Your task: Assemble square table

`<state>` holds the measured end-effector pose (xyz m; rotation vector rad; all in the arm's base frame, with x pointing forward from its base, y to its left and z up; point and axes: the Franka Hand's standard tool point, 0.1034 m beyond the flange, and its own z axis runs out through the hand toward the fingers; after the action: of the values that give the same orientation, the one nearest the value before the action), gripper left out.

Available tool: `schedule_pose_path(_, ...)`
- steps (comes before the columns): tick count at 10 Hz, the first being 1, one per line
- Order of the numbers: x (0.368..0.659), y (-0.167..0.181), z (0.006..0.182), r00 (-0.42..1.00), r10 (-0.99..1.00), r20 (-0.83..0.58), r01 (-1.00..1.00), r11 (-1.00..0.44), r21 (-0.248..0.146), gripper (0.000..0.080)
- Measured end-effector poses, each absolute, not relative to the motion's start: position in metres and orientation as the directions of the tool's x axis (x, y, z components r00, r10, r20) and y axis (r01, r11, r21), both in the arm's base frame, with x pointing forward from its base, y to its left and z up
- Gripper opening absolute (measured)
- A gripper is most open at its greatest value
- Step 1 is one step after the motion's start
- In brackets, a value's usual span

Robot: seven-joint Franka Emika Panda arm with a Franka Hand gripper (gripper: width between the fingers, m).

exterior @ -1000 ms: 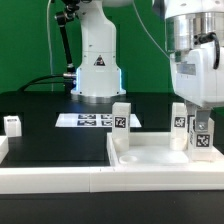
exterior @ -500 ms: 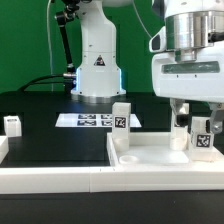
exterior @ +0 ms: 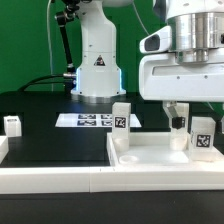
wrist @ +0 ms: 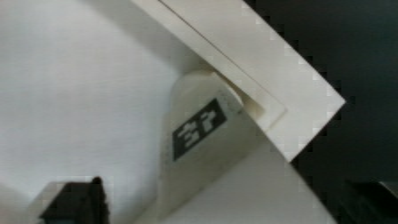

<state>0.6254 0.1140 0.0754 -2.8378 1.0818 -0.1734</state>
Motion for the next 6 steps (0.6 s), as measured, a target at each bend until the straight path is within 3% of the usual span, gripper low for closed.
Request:
schedule_pose_path(2,0.6273,0.1107,0.0772,0.852,-0.515,0.095,-0.505,-0.856,-0.111,0.0649)
schedule_pose_path(6,0.6305,0.1115,0.0838,0.914,-0.384,0.129,-0.376,-0.923,-0.089,0.0649)
